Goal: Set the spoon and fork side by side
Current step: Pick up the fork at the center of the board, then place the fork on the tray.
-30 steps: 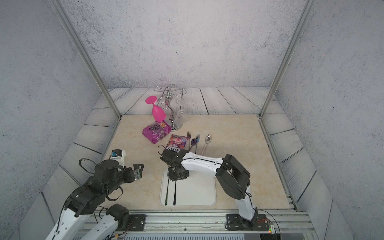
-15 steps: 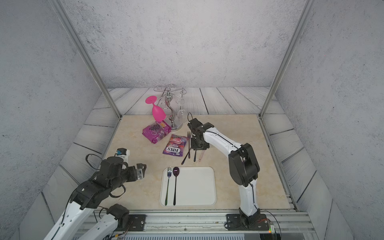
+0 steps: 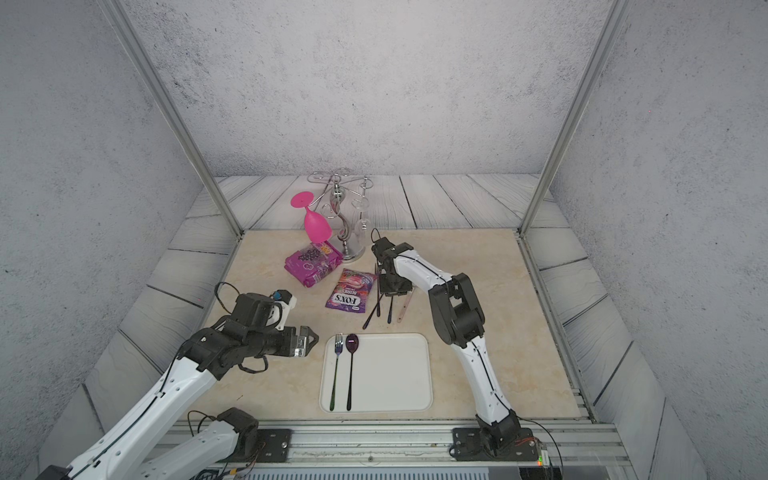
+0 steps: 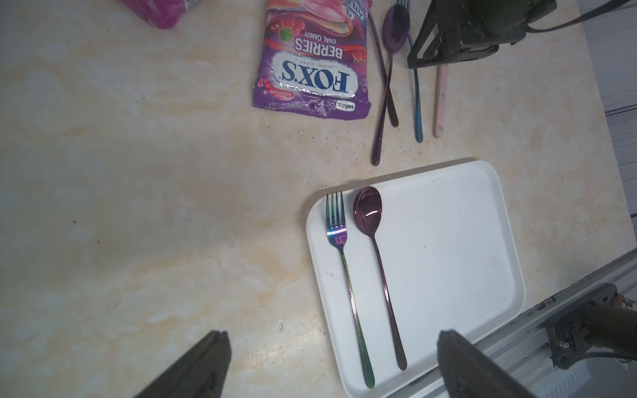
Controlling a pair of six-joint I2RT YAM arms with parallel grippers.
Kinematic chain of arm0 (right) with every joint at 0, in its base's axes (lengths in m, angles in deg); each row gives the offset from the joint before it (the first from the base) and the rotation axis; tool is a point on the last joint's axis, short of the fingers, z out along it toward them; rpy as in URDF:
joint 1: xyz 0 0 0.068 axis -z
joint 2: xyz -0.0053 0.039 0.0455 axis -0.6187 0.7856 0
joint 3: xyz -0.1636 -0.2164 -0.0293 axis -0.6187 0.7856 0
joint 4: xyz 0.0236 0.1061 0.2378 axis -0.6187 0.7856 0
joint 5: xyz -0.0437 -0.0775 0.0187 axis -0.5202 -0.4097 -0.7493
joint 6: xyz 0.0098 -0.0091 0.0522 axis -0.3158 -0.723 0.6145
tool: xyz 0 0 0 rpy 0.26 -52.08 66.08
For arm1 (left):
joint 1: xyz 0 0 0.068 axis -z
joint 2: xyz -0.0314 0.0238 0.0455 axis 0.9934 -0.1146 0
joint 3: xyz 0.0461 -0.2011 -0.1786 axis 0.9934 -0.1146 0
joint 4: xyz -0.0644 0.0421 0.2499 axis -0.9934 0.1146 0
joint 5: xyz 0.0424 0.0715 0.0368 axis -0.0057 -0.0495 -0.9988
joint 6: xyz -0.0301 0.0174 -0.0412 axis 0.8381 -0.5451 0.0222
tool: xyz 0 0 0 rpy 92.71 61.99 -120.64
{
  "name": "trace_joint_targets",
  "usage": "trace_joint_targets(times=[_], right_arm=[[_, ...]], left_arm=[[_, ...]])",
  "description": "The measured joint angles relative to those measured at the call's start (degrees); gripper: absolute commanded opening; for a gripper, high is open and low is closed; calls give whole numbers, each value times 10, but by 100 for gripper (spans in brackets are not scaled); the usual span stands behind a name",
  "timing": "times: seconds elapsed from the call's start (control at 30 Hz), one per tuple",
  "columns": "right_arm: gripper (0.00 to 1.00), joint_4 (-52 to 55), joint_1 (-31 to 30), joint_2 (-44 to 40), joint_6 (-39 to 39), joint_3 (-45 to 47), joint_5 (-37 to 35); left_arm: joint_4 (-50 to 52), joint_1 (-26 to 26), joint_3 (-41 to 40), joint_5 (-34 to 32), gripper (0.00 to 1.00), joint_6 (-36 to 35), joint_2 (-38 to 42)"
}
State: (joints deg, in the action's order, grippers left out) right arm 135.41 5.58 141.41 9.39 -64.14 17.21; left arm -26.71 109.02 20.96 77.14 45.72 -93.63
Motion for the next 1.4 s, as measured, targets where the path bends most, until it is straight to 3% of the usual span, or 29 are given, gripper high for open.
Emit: trace_joint_targets(times=[0.27,0.43,0.8,0.97,1.2,1.4], right_arm=[[14,0,2,30,2,-39,5],[1,0,4,32,10,-42,5],[0,-5,7,-8,26,2,3],[0,-20,7,-111,37,73,11],[0,-65,-10,-331,87,253,39],[0,-109,-111,-455,176,445,60]], left_arm=[[-1,0,0,13,100,-26,1],[-4,0,0,17,100,-37,9],[-13,0,0,9,100,-43,38],[-15,0,0,-7,100,-40,54],[-15,0,0,-29,100,-34,69],[-15,0,-2,-35,99,-31,92]])
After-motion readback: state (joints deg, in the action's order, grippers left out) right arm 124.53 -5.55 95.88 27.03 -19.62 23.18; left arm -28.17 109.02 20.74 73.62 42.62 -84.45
